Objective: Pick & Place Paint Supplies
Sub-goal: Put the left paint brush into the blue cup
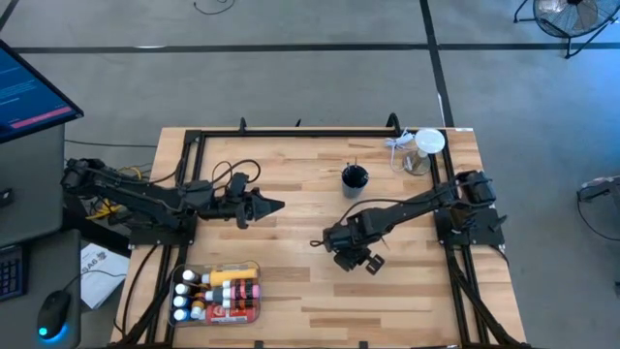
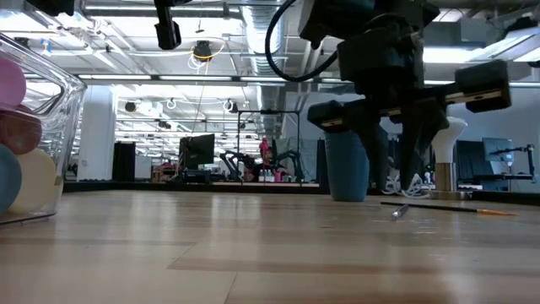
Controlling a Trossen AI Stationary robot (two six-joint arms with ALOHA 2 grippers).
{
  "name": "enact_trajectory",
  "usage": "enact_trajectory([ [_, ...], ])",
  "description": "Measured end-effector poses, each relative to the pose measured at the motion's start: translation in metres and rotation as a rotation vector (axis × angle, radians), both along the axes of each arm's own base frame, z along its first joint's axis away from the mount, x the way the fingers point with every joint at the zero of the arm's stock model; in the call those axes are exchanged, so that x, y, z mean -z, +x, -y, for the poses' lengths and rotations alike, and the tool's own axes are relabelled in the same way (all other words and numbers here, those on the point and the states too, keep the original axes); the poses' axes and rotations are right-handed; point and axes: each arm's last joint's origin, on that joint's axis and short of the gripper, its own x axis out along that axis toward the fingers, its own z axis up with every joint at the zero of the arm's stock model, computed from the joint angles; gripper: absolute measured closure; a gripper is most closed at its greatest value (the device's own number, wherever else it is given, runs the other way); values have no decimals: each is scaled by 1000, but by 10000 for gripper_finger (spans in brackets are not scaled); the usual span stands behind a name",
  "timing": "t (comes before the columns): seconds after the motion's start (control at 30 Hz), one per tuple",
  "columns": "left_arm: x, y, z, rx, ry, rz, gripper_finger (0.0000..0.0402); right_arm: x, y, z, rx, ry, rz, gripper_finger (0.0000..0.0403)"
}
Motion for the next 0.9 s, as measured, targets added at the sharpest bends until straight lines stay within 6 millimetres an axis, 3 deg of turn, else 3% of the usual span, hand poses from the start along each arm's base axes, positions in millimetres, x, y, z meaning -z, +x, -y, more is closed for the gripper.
enact_trajectory([
  [0.43, 0, 0, 0, -5, 0, -1, 401, -2, 2, -25, -69, 26, 94, 316],
  [0.73, 0, 0, 0, -4, 0, -1, 401, -2, 6, -14, -34, 25, 94, 316],
  [0.9, 0, 0, 0, -3, -1, -1, 401, 8, 2, -7, 86, 49, 57, 316],
])
